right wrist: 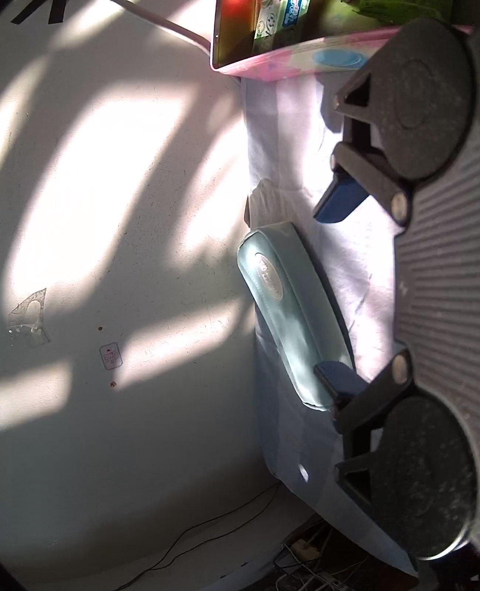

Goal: Organize objects
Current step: 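Move the left gripper toward the mint-green pencil case, then grasp the mint-green pencil case with the left gripper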

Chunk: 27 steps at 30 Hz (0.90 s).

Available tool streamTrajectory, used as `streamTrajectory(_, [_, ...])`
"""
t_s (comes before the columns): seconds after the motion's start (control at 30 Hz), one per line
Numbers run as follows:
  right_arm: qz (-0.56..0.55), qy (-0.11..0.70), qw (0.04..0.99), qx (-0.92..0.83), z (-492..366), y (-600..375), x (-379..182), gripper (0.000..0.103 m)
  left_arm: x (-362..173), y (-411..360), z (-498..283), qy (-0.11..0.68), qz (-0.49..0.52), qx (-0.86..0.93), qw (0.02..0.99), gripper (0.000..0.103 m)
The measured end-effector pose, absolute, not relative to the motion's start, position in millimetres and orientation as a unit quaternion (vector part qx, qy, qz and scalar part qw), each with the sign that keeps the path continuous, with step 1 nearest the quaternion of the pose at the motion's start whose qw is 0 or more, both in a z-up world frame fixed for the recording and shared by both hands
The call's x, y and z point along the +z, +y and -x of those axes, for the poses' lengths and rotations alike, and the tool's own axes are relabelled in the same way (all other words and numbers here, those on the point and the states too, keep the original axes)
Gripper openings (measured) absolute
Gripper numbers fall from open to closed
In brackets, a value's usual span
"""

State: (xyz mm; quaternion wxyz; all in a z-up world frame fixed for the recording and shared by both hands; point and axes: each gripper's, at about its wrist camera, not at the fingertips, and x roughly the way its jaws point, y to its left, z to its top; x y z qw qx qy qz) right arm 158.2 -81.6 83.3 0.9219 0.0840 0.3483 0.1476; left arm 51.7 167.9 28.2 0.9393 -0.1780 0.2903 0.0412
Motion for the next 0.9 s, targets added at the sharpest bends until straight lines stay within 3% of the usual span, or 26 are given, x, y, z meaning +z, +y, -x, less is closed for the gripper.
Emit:
streamTrajectory(0.13, [-0.071, 0.369, 0.922, 0.096, -230.2, -73.3, 58.4, 0.085, 29.3, 188.8, -54.1, 0.285, 0.218, 0.059, 0.931, 0.084])
streamTrajectory(0.3, [-0.15, 0.427, 0.884, 0.115, -290.2, -83.8, 27.7, 0.084, 22.6, 204.3, -63.9, 0.3, 0.265, 0.051, 0.915, 0.084])
streamTrajectory(0.33, [-0.165, 0.447, 0.87, 0.124, -296.4, -84.8, 19.8, 0.08, 21.9, 205.7, -64.2, 0.301, 0.267, 0.054, 0.914, 0.084])
streamTrajectory(0.37, [-0.175, 0.456, 0.862, 0.136, -297.4, -84.7, 14.4, 0.069, 21.4, 207.2, -64.2, 0.302, 0.269, 0.058, 0.913, 0.084])
streamTrajectory(0.53, [-0.152, 0.438, 0.867, 0.182, -244.1, -80.6, 17.4, 0.054, 19.2, 211.6, -64.4, 0.298, 0.27, 0.081, 0.912, 0.084])
streamTrajectory(0.9, [-0.123, 0.404, 0.881, 0.214, -50.3, -109.1, 32.2, 0.051, 24.6, 177.8, -55.1, 0.308, 0.175, 0.029, 0.935, 0.084])
